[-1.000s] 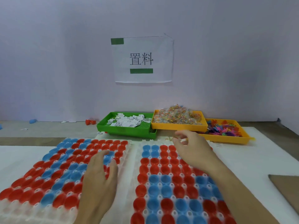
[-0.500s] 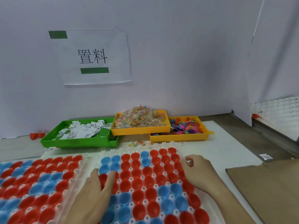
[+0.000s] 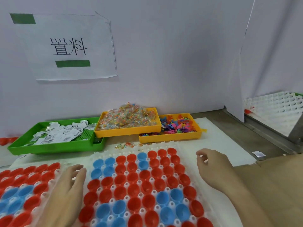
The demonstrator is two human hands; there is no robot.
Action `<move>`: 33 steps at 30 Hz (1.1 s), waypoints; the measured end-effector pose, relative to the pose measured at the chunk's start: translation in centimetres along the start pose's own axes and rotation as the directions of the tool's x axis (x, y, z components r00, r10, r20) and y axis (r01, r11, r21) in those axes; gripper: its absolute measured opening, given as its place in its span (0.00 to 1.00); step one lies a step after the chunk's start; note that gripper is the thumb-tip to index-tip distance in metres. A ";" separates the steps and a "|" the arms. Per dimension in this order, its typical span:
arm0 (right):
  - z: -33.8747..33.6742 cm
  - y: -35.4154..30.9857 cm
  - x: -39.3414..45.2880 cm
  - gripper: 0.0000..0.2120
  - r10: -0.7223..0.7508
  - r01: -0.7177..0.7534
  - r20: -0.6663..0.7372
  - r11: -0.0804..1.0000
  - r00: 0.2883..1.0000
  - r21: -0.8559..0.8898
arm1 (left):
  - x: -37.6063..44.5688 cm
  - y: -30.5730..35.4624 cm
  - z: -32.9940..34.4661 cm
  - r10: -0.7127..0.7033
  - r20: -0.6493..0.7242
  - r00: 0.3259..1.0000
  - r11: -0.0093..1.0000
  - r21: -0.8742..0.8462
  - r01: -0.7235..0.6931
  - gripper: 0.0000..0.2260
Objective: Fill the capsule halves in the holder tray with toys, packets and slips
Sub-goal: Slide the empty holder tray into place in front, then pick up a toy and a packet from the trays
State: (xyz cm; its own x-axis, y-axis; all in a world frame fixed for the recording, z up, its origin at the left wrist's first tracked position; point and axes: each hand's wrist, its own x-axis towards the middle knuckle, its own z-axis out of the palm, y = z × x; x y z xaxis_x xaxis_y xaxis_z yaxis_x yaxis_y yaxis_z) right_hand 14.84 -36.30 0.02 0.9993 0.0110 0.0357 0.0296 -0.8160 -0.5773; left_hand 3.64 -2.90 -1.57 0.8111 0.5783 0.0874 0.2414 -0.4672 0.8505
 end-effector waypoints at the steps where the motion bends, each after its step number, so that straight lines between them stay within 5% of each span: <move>1: -0.4 0.8 -0.3 0.15 0.009 -0.011 -0.018 0.997 1.000 -0.078 | 0.1 -0.2 0.0 -0.020 -0.018 1.000 0.998 -0.062 0.019 0.11; 6: -1.2 4.6 -2.2 0.23 0.153 -0.124 0.040 0.906 0.987 -0.405 | 0.9 -1.5 0.2 -0.060 -0.052 0.997 0.959 -0.281 0.043 0.12; 24: -0.1 6.6 -1.9 0.18 0.111 -0.093 0.015 0.892 0.994 -0.441 | 0.5 -2.5 0.8 0.019 -0.054 0.998 0.968 -0.249 -0.032 0.10; 27: -0.5 4.9 -0.9 0.20 0.054 -0.058 -0.022 0.880 0.998 -0.472 | 0.7 -1.8 1.1 0.010 -0.077 0.997 0.966 -0.258 -0.030 0.10; 33: -1.2 -1.7 4.8 0.17 -0.211 0.173 -0.142 0.954 0.967 -0.243 | 1.7 0.2 2.0 -0.046 -0.068 0.997 0.966 -0.258 0.027 0.09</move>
State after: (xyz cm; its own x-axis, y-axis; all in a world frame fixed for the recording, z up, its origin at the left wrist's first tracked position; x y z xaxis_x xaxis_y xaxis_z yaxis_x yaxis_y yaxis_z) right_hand 19.60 -35.49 2.14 0.9569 0.1011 0.2721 0.1954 -0.9175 -0.3465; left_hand 6.14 -3.40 -2.29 0.7615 0.6428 0.0834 0.1173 -0.2632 0.9576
